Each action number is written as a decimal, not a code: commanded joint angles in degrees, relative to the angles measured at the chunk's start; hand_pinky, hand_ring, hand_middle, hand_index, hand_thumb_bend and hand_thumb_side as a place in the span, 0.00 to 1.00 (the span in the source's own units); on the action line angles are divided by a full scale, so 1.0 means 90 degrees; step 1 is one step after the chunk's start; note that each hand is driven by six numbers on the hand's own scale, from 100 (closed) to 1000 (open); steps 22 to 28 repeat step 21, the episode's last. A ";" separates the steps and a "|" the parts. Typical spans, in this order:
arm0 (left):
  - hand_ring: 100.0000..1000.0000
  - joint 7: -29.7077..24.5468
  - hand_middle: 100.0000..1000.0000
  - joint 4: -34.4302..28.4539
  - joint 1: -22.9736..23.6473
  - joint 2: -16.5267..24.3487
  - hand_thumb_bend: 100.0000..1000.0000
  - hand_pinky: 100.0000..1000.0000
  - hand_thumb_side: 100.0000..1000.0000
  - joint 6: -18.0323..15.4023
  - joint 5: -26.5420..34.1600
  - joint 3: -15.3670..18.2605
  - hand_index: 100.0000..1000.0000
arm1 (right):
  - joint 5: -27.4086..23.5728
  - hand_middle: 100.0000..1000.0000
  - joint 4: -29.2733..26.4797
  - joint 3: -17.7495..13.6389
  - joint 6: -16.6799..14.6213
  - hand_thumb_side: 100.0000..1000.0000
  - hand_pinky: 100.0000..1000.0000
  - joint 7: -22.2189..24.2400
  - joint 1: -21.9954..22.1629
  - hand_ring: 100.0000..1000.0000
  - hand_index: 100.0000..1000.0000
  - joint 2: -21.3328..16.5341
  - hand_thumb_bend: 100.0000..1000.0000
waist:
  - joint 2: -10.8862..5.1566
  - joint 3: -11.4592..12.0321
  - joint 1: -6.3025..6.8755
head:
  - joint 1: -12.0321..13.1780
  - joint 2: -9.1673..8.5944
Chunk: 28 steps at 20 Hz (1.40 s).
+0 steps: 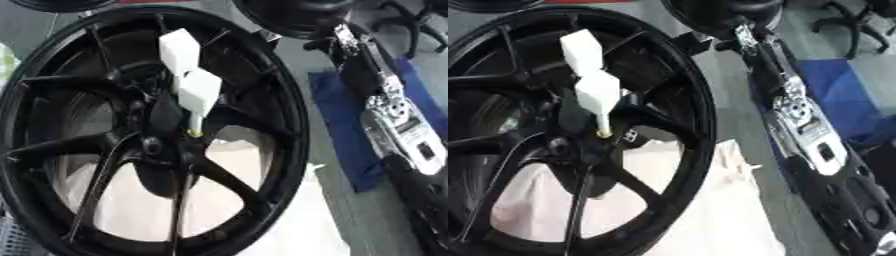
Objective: Pull the pin out of the wheel hub.
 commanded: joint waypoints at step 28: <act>0.44 0.3090 0.46 -0.4143 0.0102 -0.1136 0.30 0.64 0.48 -0.0537 0.1406 -0.0248 0.70 | -0.0017 0.59 -0.0285 -0.0005 -0.0005 0.62 0.95 -0.0063 -0.0091 0.64 0.70 -0.0037 0.00 | -0.0163 -0.0019 -0.0115 | -0.0031 -0.0091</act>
